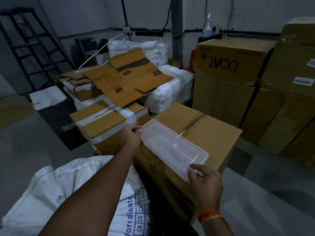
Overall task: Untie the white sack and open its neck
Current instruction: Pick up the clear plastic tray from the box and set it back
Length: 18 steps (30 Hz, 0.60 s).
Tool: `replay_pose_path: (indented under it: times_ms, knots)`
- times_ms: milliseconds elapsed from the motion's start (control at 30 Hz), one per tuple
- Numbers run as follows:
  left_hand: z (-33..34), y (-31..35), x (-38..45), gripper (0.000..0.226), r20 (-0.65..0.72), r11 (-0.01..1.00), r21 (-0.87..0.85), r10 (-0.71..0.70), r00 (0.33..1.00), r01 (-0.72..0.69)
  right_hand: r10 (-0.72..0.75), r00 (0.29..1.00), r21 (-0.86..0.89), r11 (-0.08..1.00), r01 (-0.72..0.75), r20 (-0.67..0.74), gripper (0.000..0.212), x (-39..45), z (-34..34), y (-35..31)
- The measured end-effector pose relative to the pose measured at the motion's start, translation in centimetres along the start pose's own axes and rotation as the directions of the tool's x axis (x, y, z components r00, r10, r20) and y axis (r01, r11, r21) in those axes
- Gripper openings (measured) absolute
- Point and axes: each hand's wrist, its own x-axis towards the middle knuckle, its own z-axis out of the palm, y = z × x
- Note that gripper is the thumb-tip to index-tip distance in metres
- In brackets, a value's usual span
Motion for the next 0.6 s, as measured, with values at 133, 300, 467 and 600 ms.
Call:
replay_pose_path:
  times_ms: [133,300,467,600]
  knots:
    - [0.3,-1.2,0.4,0.013,0.022,1.0,0.02,-0.015,1.0,0.014,0.014,1.0,-0.016,1.0,-0.013,0.019,0.01,-0.3,0.2,0.2]
    - [0.6,-1.9,0.5,0.015,0.051,1.0,0.022,-0.018,0.999,0.017,0.014,0.999,0.007,1.0,-0.015,0.032,0.009,-0.2,0.6,1.2]
    - [1.0,-2.0,0.8,0.014,0.068,1.0,0.015,0.001,0.998,-0.002,0.03,0.999,0.043,0.999,-0.03,0.017,0.008,0.1,0.9,1.9]
    - [1.0,-1.9,0.7,0.01,0.078,1.0,0.001,-0.005,0.997,0.005,0.05,0.998,0.091,0.994,-0.054,0.039,0.013,0.4,0.9,2.2]
